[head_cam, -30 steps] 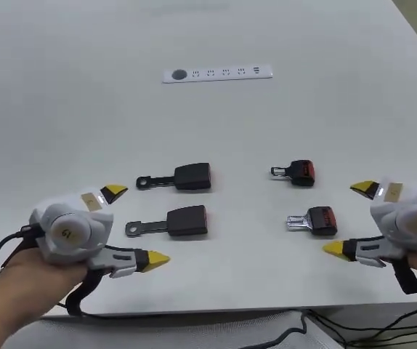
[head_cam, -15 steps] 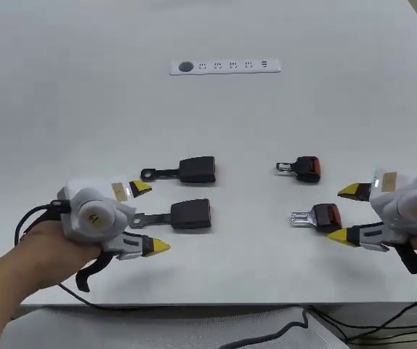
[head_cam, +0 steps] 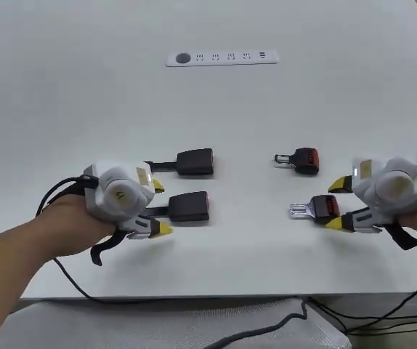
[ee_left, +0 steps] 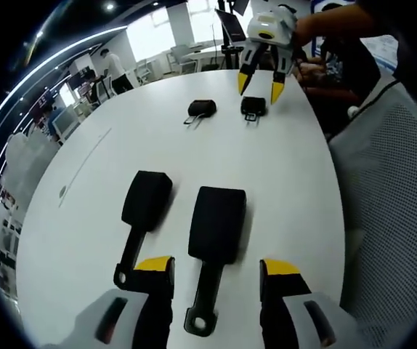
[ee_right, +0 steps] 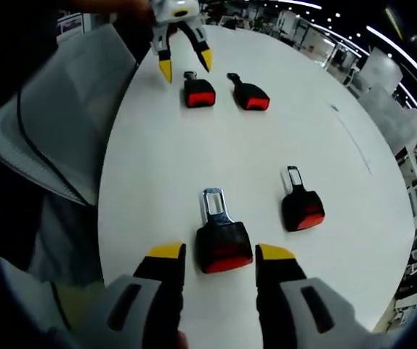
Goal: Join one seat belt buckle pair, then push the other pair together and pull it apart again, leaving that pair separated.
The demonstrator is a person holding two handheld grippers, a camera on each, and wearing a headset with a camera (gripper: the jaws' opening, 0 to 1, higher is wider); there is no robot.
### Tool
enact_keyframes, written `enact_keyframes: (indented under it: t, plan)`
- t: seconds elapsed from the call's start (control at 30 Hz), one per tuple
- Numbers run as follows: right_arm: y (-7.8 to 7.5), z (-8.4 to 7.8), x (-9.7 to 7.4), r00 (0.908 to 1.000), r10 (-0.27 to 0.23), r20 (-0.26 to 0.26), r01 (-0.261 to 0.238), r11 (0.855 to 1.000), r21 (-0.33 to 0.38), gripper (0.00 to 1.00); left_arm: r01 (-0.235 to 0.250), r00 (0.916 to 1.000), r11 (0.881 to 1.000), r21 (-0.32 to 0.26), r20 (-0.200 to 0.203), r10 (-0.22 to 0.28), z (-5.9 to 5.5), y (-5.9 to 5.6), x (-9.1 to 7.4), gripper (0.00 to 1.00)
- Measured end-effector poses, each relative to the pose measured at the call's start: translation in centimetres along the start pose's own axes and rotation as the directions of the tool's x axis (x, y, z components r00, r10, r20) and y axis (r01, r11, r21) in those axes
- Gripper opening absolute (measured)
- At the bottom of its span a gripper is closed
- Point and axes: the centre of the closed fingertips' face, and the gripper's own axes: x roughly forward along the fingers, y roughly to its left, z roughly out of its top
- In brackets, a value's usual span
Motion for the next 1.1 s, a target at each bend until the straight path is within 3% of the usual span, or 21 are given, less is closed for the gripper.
enact_keyframes:
  t: [0.17,0.23,0.3,0.37,0.63,0.87,1.1]
  plan:
    - [-0.6,-0.6,0.6,0.9996,0.022,-0.017,-0.022,1.0,-0.009,0.4,0.009,1.0,1.0,0.011,0.001,-0.009,0.7,0.5,0.7,0.47]
    - [-0.8,-0.8,0.8,0.9992,0.029,-0.027,-0.03,0.999,-0.012,0.39,0.036,0.9994,0.999,0.011,-0.001,-0.036,0.8,0.3,1.4,0.47]
    - [-0.8,-0.9,1.1,0.9987,0.04,-0.033,-0.04,0.999,-0.014,0.39,0.056,0.9981,0.997,0.047,-0.028,-0.055,0.6,0.2,2.0,0.47]
    - [-0.7,-1.0,1.4,0.998,0.053,-0.035,-0.053,0.998,-0.014,0.39,0.067,0.9973,0.997,0.042,-0.031,-0.066,0.6,0.1,2.4,0.45]
    - [-0.4,-1.2,1.7,0.9956,0.086,-0.036,-0.087,0.996,-0.022,0.36,0.119,0.9925,0.992,0.029,-0.032,-0.118,0.9,-0.2,2.8,0.33]
    - [-0.6,-1.5,2.2,0.9924,0.123,-0.002,-0.123,0.992,0.028,0.35,0.135,0.9906,0.99,0.032,-0.023,-0.135,1.0,-0.3,2.9,0.32]
    - [-0.5,-1.4,2.2,0.9889,0.148,0.005,-0.148,0.989,0.022,0.35,0.156,0.9876,0.986,0.058,-0.025,-0.155,0.7,-0.1,3.1,0.31]
